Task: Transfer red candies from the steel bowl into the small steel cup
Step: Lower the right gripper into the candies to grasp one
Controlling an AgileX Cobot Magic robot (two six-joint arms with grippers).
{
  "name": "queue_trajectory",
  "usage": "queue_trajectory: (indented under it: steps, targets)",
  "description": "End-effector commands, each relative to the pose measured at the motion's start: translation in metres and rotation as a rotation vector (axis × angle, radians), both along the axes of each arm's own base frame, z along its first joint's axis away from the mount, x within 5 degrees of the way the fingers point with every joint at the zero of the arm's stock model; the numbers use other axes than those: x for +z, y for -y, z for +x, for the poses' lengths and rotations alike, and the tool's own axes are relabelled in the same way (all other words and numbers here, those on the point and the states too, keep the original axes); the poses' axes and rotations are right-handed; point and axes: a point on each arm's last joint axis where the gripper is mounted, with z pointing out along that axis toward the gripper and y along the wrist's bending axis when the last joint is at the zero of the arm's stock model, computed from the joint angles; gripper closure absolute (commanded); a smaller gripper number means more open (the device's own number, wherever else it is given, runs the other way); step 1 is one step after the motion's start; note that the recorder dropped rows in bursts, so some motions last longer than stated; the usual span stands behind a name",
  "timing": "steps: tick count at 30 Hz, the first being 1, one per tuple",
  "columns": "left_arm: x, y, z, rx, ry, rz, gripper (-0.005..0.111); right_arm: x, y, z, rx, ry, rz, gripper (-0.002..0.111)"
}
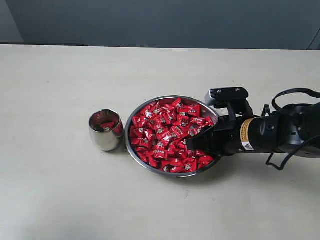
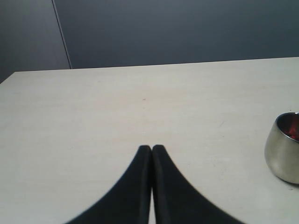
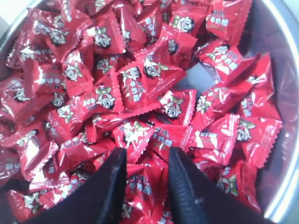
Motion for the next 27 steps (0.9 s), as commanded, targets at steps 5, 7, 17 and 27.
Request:
queue_trajectory:
  steps: [5, 7, 17, 27]
  targets:
    - [-0.0009, 0.0001, -0.0002, 0.001, 0.003, -0.004, 0.106, -0.0004, 0.0025, 0.0026, -0.003, 0.006, -0.034, 0.078]
    - [-0.0009, 0.0001, -0.0002, 0.001, 0.003, -0.004, 0.106, 0.0001, 0.0016, 0.0025, 0.001, 0.007, -0.024, 0.078]
    - [-0.0009, 0.0001, -0.0002, 0.001, 0.003, -0.004, 0.106, -0.0002, 0.0026, 0.0031, -0.005, 0.007, -0.038, 0.078]
    - [-0.0009, 0.0001, -0.0002, 0.001, 0.003, -0.004, 0.106, 0.0011, -0.0019, -0.0008, 0.032, -0.014, 0.016, 0.078]
